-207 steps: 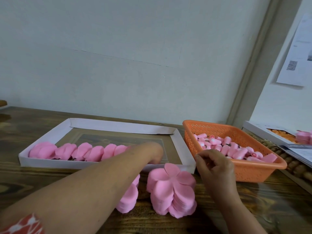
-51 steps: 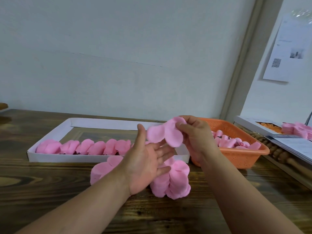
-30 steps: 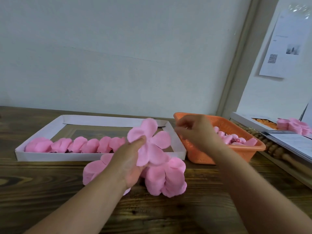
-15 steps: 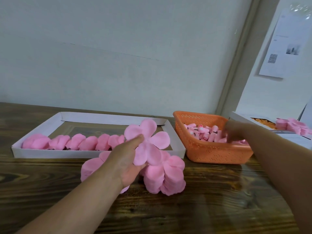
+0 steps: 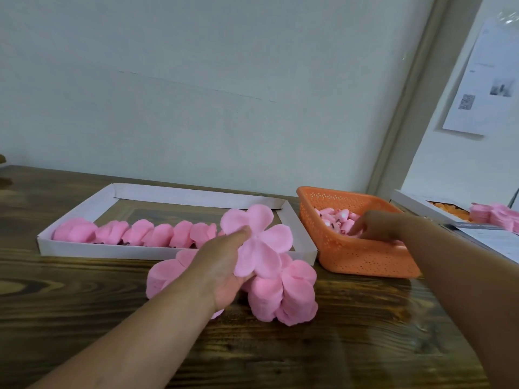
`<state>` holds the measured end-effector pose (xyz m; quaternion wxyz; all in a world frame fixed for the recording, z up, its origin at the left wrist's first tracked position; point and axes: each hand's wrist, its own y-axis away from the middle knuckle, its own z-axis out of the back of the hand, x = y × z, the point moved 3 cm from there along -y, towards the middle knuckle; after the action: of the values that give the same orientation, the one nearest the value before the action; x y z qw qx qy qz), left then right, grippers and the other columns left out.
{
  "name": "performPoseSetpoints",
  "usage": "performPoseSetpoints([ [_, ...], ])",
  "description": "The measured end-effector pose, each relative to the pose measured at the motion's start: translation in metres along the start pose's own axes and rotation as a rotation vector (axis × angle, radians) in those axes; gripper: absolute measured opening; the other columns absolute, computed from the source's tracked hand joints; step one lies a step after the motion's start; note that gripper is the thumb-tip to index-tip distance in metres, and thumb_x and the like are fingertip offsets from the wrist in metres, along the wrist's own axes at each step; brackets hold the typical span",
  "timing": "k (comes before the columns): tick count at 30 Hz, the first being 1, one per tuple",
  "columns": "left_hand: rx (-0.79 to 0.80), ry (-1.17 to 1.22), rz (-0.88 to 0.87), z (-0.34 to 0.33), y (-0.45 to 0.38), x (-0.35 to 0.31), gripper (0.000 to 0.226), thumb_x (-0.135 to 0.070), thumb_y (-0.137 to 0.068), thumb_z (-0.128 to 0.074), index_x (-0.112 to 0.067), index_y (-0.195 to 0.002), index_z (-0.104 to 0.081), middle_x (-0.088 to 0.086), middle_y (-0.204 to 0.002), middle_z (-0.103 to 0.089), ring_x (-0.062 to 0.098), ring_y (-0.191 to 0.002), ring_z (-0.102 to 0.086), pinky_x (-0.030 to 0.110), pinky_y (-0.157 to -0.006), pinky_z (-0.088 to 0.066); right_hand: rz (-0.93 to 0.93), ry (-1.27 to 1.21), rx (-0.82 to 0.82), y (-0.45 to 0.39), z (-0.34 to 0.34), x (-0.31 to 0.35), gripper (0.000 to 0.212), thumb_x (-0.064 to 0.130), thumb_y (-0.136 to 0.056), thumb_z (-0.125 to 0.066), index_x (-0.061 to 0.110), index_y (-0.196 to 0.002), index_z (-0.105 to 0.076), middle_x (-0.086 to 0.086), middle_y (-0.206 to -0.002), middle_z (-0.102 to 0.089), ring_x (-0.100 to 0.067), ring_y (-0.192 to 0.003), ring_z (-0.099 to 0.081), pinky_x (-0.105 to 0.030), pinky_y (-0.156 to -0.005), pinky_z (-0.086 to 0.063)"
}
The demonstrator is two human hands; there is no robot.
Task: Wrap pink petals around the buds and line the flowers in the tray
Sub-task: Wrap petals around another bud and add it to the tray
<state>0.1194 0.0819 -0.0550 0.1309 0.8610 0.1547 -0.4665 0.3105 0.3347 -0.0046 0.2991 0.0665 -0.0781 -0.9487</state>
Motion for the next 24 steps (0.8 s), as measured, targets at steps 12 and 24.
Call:
performPoseSetpoints([
  [12, -0.081, 0.027, 0.053, 0.002, 0.002, 0.001, 0.028, -0.019, -0.099, -0.051, -0.008, -0.124, -0.051, 0.013, -0.118, -0.063, 0.026, -0.104, -0.063, 0.038, -0.074, -0.054, -0.04, -0.078, -0.466, 0.026, 0.048, 0.024, 0.016, 0.015, -0.083, -0.063, 0.0, -0.087, -0.069, -0.013, -0.084, -0.068, -0.025, -0.075, -0.06, -0.032, -0.068, -0.049],
  [24, -0.088, 0.051, 0.029, 0.0, 0.003, 0.002, 0.027, -0.024, -0.098, -0.051, -0.011, -0.122, -0.056, 0.013, -0.11, -0.068, 0.026, -0.098, -0.066, 0.039, -0.08, -0.054, 0.528, -0.559, -0.631, 0.139, 0.024, 0.152, 0.013, 0.009, -0.082, -0.067, 0.015, -0.092, -0.075, 0.018, -0.053, -0.052, 0.0, -0.051, -0.046, -0.012, -0.052, -0.033],
])
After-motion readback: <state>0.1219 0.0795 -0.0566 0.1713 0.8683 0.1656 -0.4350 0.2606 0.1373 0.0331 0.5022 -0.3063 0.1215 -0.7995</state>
